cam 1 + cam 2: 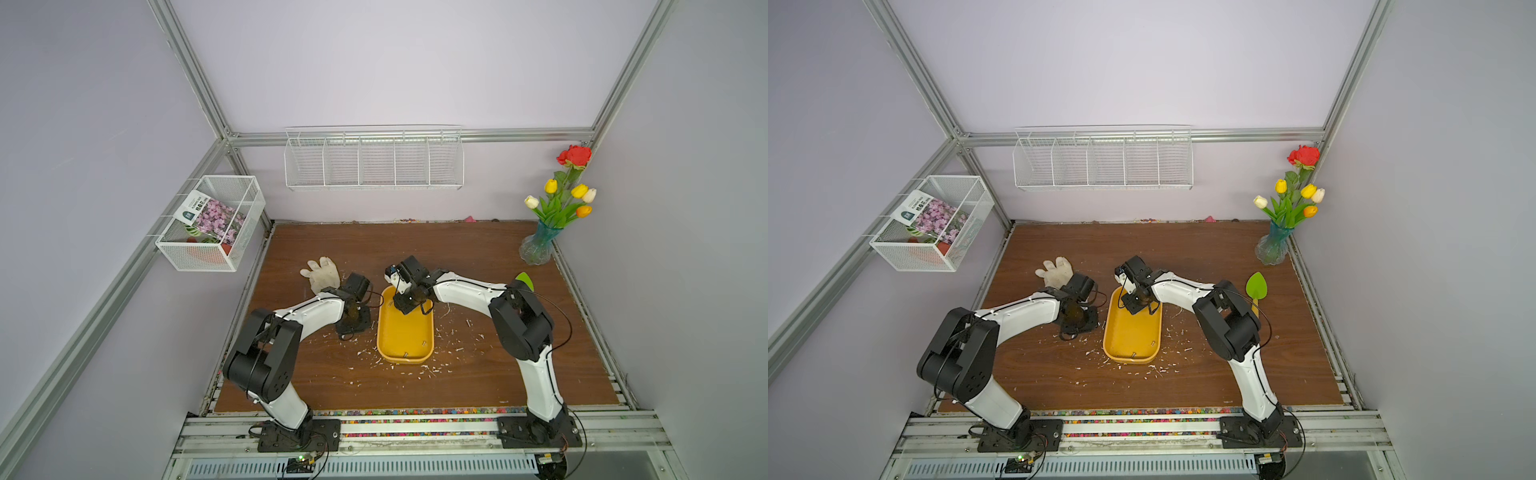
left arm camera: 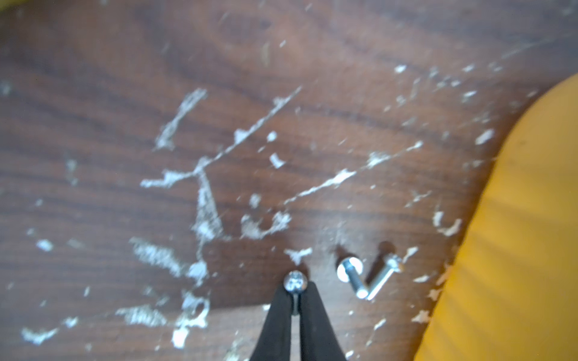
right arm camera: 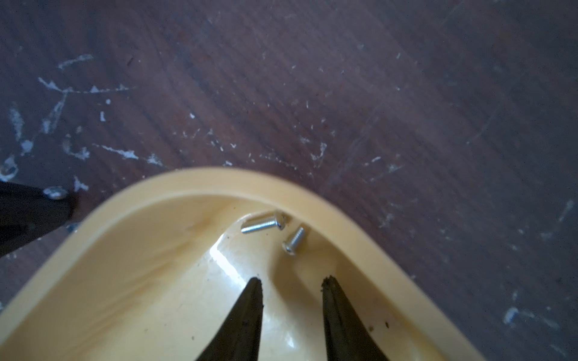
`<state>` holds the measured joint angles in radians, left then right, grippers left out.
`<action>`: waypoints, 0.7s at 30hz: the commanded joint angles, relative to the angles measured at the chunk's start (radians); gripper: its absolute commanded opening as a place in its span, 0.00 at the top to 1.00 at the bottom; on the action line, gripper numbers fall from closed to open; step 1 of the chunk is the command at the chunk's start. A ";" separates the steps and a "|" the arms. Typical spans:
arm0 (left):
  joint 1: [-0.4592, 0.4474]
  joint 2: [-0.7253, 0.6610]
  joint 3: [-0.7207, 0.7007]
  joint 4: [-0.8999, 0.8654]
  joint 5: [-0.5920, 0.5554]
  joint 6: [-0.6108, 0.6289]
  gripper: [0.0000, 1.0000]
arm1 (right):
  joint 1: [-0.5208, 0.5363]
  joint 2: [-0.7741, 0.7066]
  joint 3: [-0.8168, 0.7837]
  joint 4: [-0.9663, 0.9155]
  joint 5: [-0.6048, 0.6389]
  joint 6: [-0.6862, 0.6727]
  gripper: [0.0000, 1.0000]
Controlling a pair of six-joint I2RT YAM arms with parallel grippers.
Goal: Take out the screws from the storage box
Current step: Place the screw at the center of the board, then pick up the screw from the storage box.
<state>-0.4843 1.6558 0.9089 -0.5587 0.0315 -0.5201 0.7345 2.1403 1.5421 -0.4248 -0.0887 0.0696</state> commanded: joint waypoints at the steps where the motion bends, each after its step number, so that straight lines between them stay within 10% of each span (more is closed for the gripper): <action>1: 0.003 0.025 -0.008 0.021 0.010 0.005 0.83 | 0.012 0.027 0.029 0.010 0.037 -0.016 0.62; 21: 0.011 -0.011 -0.016 -0.006 -0.006 0.013 0.69 | 0.052 0.095 0.076 -0.051 0.149 -0.027 0.67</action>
<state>-0.4812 1.6531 0.9104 -0.5488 0.0418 -0.5152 0.7753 2.1914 1.5936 -0.4217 0.0093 0.0437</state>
